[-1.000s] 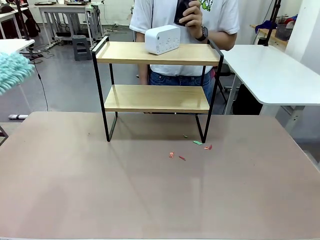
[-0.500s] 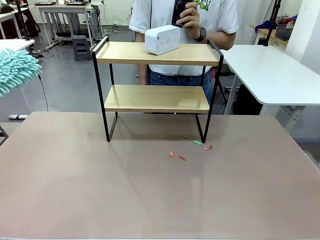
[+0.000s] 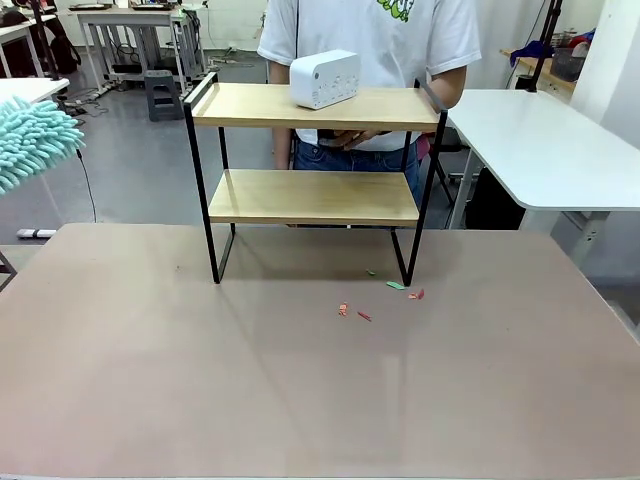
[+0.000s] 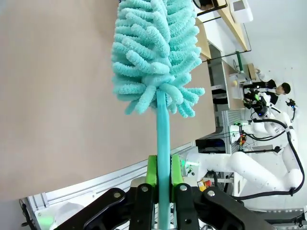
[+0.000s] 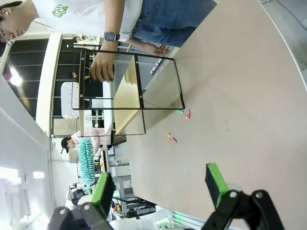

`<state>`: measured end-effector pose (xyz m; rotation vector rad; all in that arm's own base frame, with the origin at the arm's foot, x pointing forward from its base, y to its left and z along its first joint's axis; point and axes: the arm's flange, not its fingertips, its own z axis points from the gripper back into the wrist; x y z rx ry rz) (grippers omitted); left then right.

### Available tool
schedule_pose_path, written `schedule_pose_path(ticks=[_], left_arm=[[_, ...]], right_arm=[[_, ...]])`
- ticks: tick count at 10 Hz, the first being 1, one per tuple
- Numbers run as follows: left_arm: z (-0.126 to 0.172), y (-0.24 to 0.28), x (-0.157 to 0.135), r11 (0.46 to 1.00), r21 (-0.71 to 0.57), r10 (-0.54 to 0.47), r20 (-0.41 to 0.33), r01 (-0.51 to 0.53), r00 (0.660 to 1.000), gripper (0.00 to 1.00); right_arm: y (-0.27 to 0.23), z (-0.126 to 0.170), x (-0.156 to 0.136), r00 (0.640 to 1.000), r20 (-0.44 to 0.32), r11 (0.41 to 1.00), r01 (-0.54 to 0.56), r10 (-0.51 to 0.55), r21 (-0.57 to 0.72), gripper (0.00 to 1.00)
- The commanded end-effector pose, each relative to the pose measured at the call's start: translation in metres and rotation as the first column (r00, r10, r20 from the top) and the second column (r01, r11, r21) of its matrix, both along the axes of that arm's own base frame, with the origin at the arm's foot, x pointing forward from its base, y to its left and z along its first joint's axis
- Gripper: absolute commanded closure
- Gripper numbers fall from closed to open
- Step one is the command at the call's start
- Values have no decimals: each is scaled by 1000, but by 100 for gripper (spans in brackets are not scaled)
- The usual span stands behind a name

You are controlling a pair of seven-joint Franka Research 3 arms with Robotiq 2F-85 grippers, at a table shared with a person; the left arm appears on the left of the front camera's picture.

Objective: Clean the shelf.
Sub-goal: Hand the Duster back to the human.

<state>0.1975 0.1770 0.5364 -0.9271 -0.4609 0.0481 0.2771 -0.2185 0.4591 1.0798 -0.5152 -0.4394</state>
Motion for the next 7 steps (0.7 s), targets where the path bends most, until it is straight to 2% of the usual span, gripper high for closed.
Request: schedule_pose_path(ticks=[1,4,5,6,7], left_arm=[[1,5,-2,1000,4,-5,19,4,1000,88],[1,5,-2,1000,4,-5,19,4,1000,88],[0,0,0,1000,0,0,0,0,1000,88],[24,-36,22,987,39,-157,85,154,984,88],[62,-76,36,944,67,-329,166,322,930,88]], right_arm=[[0,1,3,999,37,1000,1,-1,2,0],[0,1,3,999,37,1000,1,-1,2,0],[0,0,0,1000,0,1000,0,0,0,0],[11,24,3,996,89,999,4,0,-44,0],[39,69,20,975,204,990,-68,92,-120,0]])
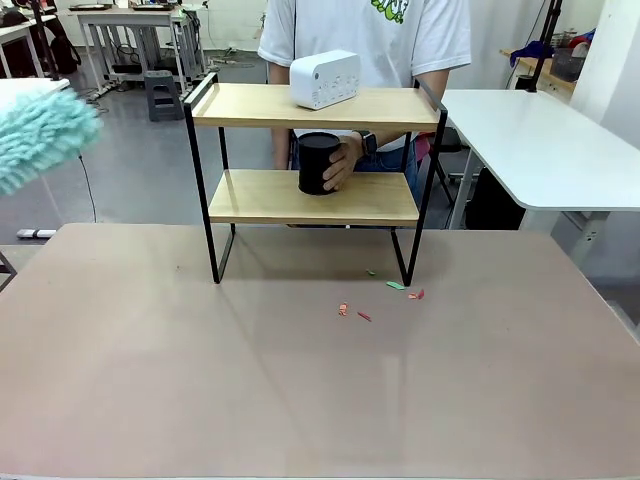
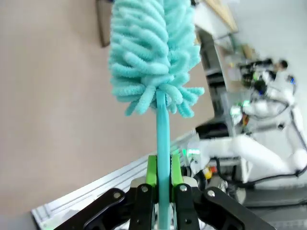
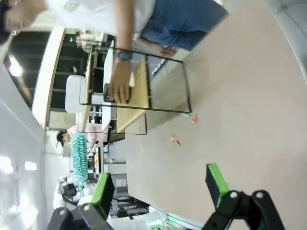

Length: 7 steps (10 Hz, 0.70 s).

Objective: Clean the shelf.
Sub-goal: Hand the Duster back to the human.

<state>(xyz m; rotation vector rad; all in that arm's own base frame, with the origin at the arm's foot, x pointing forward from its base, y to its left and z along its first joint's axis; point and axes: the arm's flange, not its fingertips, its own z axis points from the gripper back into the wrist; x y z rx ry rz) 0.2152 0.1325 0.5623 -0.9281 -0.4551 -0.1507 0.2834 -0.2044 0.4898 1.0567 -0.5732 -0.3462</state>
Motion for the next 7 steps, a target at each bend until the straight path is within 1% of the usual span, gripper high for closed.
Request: schedule_pose_path(ticks=[1,2,3,4,5,6,7], left_arm=[[70,-72,17,938,72,-347,152,340,925,88],[93,-102,6,883,113,-470,201,456,859,88],[100,-115,-10,827,95,-559,247,554,791,88],[98,-129,-26,695,125,-712,253,708,655,88],[91,-149,-30,554,168,-831,167,815,531,88],[77,-169,-21,490,197,-851,-105,849,515,88],[107,-159,-36,683,161,-729,195,712,656,88]], right_arm=[[61,81,34,960,220,982,-153,174,-109,0],[103,112,57,930,294,974,-193,221,-121,0],[143,124,69,909,339,970,-226,242,-87,0],[185,122,77,896,338,957,-267,290,-113,0],[224,109,76,840,279,884,-428,466,-186,0],[173,145,54,901,318,955,-269,294,-123,0],[173,145,54,901,318,955,-269,294,-123,0]])
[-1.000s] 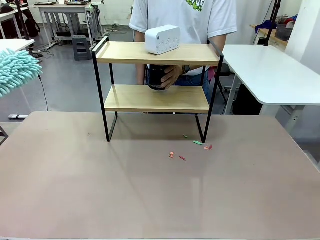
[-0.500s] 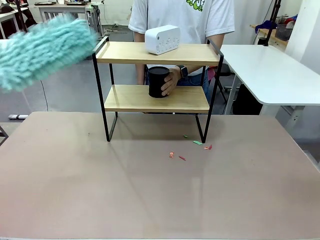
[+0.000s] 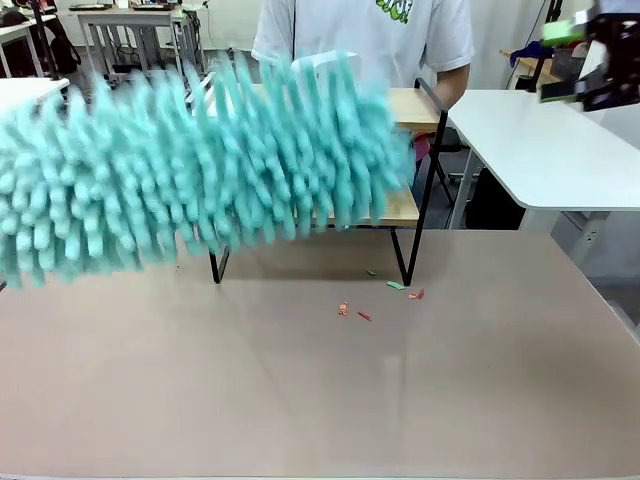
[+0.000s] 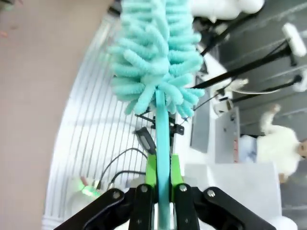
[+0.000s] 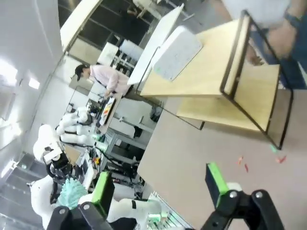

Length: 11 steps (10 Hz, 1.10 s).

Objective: Clean the shelf.
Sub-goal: Hand the Duster back to the human.

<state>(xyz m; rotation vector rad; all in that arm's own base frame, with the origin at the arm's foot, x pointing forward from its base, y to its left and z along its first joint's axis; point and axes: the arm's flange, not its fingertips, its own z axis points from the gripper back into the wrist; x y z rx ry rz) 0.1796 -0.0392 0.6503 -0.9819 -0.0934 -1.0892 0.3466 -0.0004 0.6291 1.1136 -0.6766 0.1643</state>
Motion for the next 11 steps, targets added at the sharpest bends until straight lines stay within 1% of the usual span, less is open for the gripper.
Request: schedule_pose_path(ticks=[1,2,3,4,5,6,7,8,9,10,11], left_arm=[[19,12,-1,990,-87,123,93,-115,988,88],[0,0,0,1000,0,0,0,0,1000,88],[-1,-34,13,992,24,-124,-8,124,992,88],[-5,-63,26,980,35,-193,-25,193,981,88],[-8,-86,37,975,59,-211,-45,214,976,88],[-9,-103,45,972,63,-223,-44,226,974,88],[-9,-118,49,966,61,-248,-49,250,968,88],[-8,-124,57,961,55,-269,-58,272,961,88],[-11,-128,66,961,54,-268,-75,273,960,88],[-19,-130,76,963,66,-252,-114,261,961,88],[-27,-128,86,971,62,-221,-141,231,965,88]], right_arm=[[19,-4,3,999,-8,999,-33,33,-12,0],[-11,-7,-4,996,-81,999,-44,45,17,0],[9,-7,3,988,-133,997,-80,80,10,0],[35,-8,12,976,-149,988,-156,156,13,0],[64,-9,16,943,-188,961,-268,276,65,0],[98,-16,11,909,-238,939,-340,342,50,0],[134,-28,-6,857,-274,893,-451,437,15,0],[160,-42,-22,809,-306,849,-528,502,-2,0],[174,-49,-36,754,-345,808,-589,559,22,0],[180,-55,-47,731,-364,786,-618,577,5,0],[181,-55,-55,689,-364,746,-666,626,23,0]])
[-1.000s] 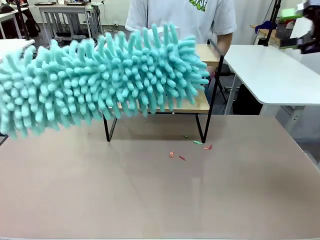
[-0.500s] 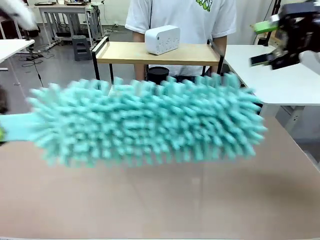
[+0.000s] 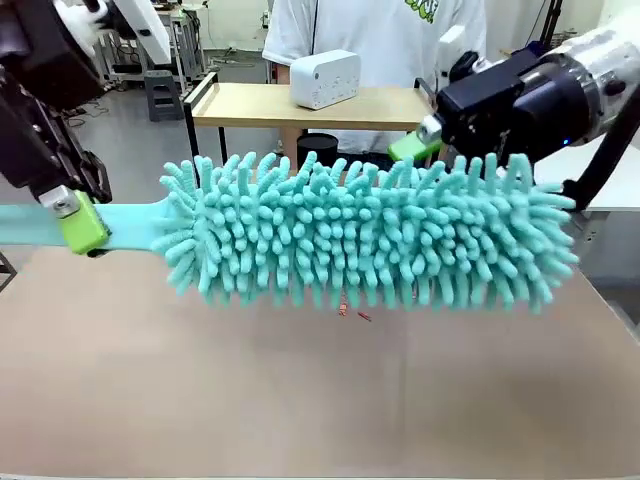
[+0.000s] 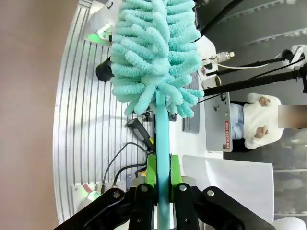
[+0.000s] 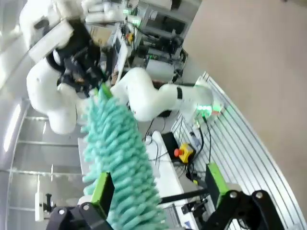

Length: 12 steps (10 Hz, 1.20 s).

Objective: Clean the shelf.
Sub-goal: Hand the Duster back to the human.

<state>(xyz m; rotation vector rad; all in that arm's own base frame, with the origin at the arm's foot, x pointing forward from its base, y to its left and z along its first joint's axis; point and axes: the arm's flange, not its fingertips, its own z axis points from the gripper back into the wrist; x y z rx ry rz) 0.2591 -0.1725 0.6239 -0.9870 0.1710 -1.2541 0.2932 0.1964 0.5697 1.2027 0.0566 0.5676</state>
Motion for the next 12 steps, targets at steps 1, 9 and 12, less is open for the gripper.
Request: schedule_pose_path(ticks=[1,9,12], left_arm=[[-4,7,12,999,-25,37,-40,-38,999,88],[-12,7,16,999,-19,30,-72,-32,997,88],[-14,10,18,998,-20,58,-82,-60,995,88]], right_arm=[[-15,1,-11,992,3,991,-126,126,-35,0],[-23,-2,-14,978,-22,978,-207,208,39,60],[-22,-3,-12,972,-59,973,-225,228,42,65]])
